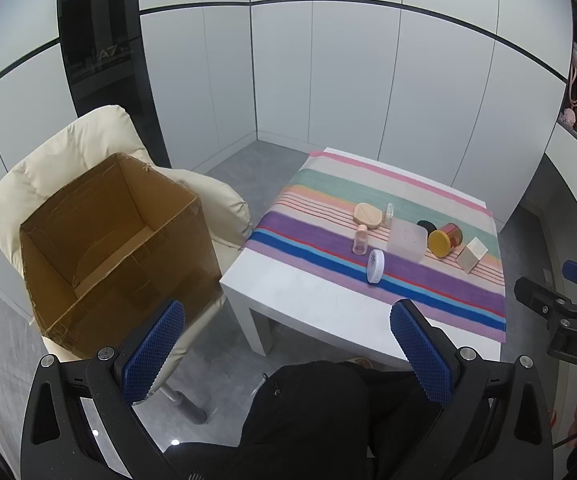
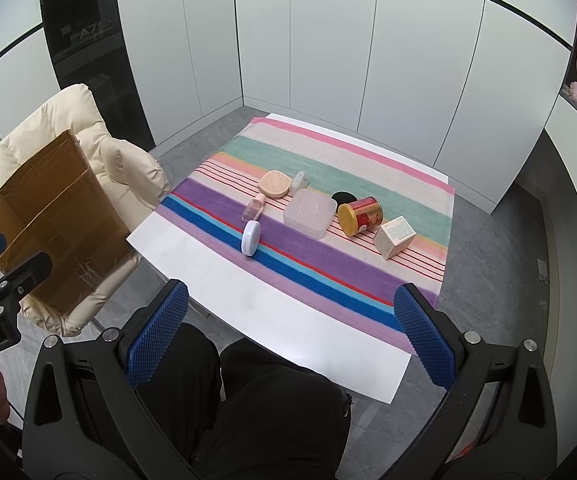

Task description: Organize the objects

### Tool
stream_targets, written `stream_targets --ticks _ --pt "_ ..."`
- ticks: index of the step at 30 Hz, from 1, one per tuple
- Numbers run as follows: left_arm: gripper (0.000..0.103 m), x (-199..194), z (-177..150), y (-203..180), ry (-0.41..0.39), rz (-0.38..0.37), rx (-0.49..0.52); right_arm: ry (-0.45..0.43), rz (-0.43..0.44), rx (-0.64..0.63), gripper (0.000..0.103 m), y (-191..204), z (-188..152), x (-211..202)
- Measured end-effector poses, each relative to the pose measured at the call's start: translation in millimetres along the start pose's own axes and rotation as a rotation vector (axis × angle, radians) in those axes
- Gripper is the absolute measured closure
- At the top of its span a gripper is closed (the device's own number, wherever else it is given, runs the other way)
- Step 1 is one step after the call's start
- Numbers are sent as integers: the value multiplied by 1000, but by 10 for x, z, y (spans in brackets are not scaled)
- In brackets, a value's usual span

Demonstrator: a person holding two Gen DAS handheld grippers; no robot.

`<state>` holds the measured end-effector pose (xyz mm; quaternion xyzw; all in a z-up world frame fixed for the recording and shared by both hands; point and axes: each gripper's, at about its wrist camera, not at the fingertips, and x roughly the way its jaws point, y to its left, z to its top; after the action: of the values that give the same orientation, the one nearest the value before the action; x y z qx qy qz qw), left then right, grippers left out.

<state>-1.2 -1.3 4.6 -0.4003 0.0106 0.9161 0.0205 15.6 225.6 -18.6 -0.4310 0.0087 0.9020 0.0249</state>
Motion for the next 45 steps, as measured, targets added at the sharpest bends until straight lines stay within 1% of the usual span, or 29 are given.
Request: stream_targets --ticks 12,45 --pt "0 12 -3 22 9 -9 -9 1 0 -4 0 -8 -5 17" --pt "0 7 -2 17 8 12 -12 -1 -8 -24 0 -14 11 21"
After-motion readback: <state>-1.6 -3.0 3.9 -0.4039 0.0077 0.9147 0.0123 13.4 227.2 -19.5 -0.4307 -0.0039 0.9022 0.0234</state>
